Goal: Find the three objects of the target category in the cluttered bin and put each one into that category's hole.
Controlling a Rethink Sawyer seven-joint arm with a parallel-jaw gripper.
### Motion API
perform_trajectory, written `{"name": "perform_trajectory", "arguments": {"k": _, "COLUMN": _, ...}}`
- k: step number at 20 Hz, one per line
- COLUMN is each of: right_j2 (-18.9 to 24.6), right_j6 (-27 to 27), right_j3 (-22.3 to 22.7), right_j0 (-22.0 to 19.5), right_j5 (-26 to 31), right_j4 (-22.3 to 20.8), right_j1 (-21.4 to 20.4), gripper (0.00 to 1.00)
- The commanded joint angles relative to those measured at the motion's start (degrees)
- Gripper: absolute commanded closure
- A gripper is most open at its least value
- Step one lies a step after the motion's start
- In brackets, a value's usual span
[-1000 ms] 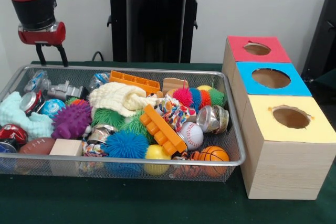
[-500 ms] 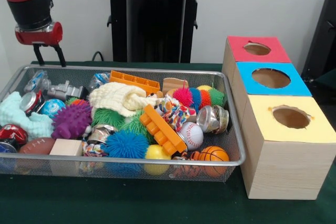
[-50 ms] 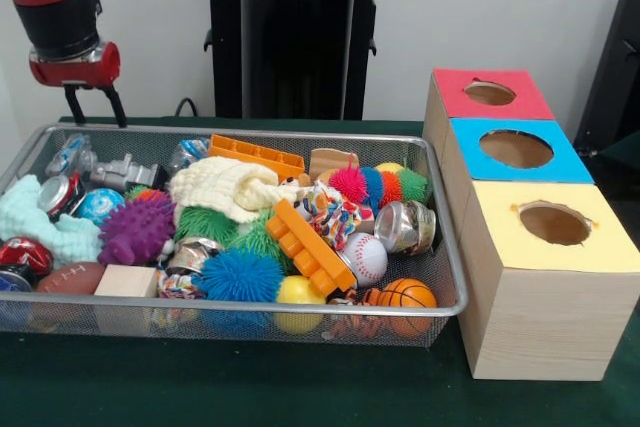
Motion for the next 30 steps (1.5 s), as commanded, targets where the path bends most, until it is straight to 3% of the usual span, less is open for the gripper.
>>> {"name": "perform_trajectory", "arguments": {"k": 1, "right_j2": 3.5, "right_j6": -6.6, "right_j3": -8.1, "right_j0": 5.4, "right_j5": -1.7, "right_j4": -1.4, "right_j1": 1.6, "gripper": 0.00}}
{"name": "perform_trajectory", "arguments": {"k": 7, "right_j2": 2.2, "right_j6": -1.7, "right_j3": -6.7, "right_j0": 8.4, "right_j5": -2.9, "right_j4": -0.9, "right_j1": -0.3, "gripper": 0.00}}
{"name": "perform_trajectory", "arguments": {"k": 13, "right_j2": 1.9, "right_j6": 2.1, "right_j3": -2.4, "right_j0": 10.3, "right_j5": -2.1, "right_j4": 2.7, "right_j1": -6.0, "gripper": 0.00}}
{"name": "perform_trajectory", "arguments": {"k": 17, "right_j2": 1.1, "right_j6": 3.7, "right_j3": -0.8, "right_j0": 11.3, "right_j5": -2.6, "right_j4": 4.5, "right_j1": -7.8, "gripper": 0.00}}
{"name": "perform_trajectory", "arguments": {"k": 21, "right_j2": -0.1, "right_j6": 3.8, "right_j3": 0.5, "right_j0": 11.4, "right_j5": -2.8, "right_j4": 6.2, "right_j1": -9.4, "gripper": 0.00}}
{"name": "perform_trajectory", "arguments": {"k": 25, "right_j2": -0.3, "right_j6": 1.3, "right_j3": 2.4, "right_j0": 9.4, "right_j5": -1.5, "right_j4": 9.2, "right_j1": -13.6, "gripper": 0.00}}
{"name": "perform_trajectory", "arguments": {"k": 30, "right_j2": -1.6, "right_j6": -0.3, "right_j3": -2.1, "right_j0": 8.8, "right_j5": -3.2, "right_j4": 7.4, "right_j1": -9.6, "gripper": 0.00}}
